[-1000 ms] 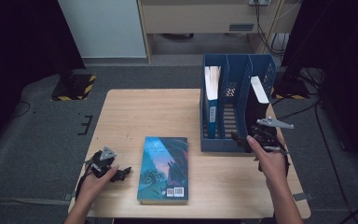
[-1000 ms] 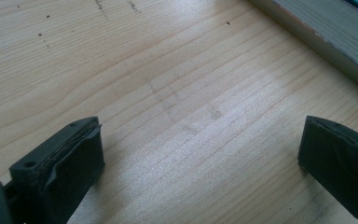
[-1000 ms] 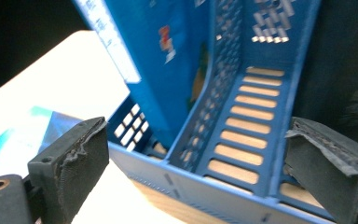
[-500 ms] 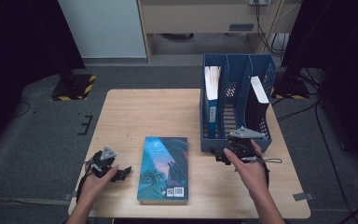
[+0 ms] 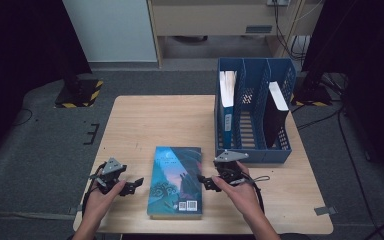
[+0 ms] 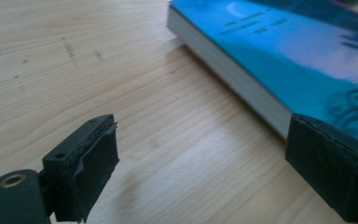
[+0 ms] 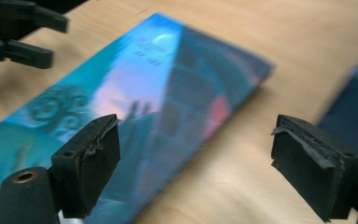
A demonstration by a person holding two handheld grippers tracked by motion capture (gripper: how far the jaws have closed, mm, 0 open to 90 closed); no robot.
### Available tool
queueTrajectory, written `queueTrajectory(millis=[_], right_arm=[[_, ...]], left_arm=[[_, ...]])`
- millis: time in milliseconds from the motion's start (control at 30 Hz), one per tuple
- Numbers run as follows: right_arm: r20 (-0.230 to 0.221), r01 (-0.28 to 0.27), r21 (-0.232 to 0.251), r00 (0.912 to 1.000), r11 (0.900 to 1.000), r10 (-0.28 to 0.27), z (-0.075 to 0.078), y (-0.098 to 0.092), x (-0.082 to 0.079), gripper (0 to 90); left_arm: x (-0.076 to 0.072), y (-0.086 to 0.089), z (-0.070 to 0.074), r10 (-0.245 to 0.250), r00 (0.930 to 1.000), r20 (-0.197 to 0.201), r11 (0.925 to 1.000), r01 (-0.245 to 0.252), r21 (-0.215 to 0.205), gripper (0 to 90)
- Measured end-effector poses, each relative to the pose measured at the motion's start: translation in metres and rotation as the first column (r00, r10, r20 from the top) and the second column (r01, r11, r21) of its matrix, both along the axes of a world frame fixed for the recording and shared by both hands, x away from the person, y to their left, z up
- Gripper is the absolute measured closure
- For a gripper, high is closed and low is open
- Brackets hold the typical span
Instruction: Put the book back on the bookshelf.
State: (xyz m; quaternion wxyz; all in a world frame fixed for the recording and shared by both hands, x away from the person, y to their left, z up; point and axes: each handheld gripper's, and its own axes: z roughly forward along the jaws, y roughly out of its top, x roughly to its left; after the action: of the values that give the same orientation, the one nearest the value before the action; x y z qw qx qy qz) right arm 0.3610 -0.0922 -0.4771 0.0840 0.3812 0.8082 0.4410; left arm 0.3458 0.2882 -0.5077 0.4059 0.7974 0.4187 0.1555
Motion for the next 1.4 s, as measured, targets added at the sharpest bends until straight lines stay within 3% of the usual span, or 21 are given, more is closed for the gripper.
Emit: queueTrajectory(millis=[67, 267, 300, 467, 533, 633, 767, 833, 1167, 1233, 1400], right_arm=[[-0.002, -0.031, -0.036, 0.9995, 0.999, 0.031, -0.008, 0.011, -0.003, 15.6], [-0.057, -0.045, -0.029, 0.9975, 0.999, 0.043, -0.024, 0.021, -0.004, 15.7], [-0.086, -0.045, -0.020, 0.9953, 0.999, 0.043, -0.029, 0.022, -0.003, 15.8], [-0.110, -0.036, -0.007, 0.9933, 0.999, 0.035, -0.035, 0.021, 0.000, 16.0], [-0.120, -0.038, -0.012, 0.9921, 0.999, 0.037, -0.037, 0.022, 0.000, 16.0], [-0.129, -0.052, -0.023, 0.9905, 0.998, 0.048, -0.039, 0.024, 0.000, 16.0], [-0.130, -0.061, -0.023, 0.9898, 0.998, 0.058, -0.040, 0.024, 0.000, 15.8], [-0.151, -0.057, -0.009, 0.9869, 0.998, 0.055, -0.041, 0.025, 0.000, 15.5], [-0.190, -0.054, 0.037, 0.9799, 0.998, 0.060, -0.047, 0.023, 0.002, 13.1], [-0.223, -0.051, 0.075, 0.9725, 0.996, 0.067, -0.052, 0.021, 0.005, 11.7], [-0.219, -0.056, 0.075, 0.9730, 0.996, 0.071, -0.052, 0.021, 0.006, 10.9]], left_arm=[[-0.004, -0.011, 0.003, -0.024, 0.9996, 0.011, 0.9997, 0.024, -0.005, 9.5], [-0.006, -0.031, 0.003, -0.087, 0.9962, 0.004, 0.9962, 0.087, 0.002, 11.4], [-0.006, -0.035, 0.003, -0.096, 0.9954, 0.002, 0.9954, 0.095, 0.006, 13.1], [-0.007, -0.047, 0.002, -0.140, 0.9901, -0.008, 0.9902, 0.140, -0.002, 17.5], [-0.008, -0.054, 0.000, -0.157, 0.9871, -0.029, 0.9875, 0.157, -0.018, 18.3], [-0.008, -0.060, -0.002, -0.166, 0.9849, -0.049, 0.9861, 0.166, -0.007, 20.0], [-0.006, -0.061, -0.004, -0.155, 0.9858, -0.065, 0.9879, 0.154, -0.018, 17.0], [-0.003, -0.061, -0.005, -0.157, 0.9842, -0.081, 0.9874, 0.155, -0.030, 15.1], [0.006, -0.062, -0.005, -0.199, 0.9768, -0.078, 0.9799, 0.198, -0.023, 14.3], [0.007, -0.062, -0.006, -0.207, 0.9753, -0.076, 0.9782, 0.206, -0.026, 14.2], [0.008, -0.062, -0.006, -0.217, 0.9729, -0.080, 0.9762, 0.216, -0.026, 14.1]])
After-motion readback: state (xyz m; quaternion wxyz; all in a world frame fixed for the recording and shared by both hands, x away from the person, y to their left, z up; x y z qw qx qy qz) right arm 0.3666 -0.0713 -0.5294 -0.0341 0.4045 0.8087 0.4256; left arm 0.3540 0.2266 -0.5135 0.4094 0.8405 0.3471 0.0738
